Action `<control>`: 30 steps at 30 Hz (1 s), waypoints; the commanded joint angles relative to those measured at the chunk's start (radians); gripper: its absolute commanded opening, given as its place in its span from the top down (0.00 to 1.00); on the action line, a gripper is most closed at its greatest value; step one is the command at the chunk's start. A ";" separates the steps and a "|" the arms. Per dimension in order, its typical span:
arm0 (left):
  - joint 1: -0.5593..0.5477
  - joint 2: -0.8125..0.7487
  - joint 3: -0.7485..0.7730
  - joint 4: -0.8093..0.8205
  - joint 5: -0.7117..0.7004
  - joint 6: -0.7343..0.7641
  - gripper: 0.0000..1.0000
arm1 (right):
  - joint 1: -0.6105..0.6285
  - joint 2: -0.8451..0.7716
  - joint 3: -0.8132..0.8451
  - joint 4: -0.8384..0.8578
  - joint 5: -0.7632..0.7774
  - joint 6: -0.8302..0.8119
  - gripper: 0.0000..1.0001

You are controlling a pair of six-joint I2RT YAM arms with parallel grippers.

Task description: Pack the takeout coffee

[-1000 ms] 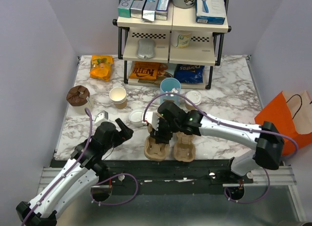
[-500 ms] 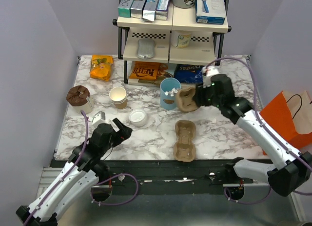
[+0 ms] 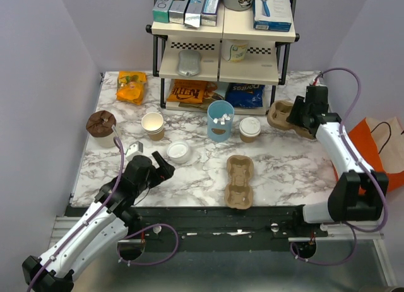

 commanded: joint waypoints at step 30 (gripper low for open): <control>0.004 0.095 0.120 0.043 0.161 0.127 0.01 | -0.093 0.342 0.348 -0.102 -0.043 -0.096 0.01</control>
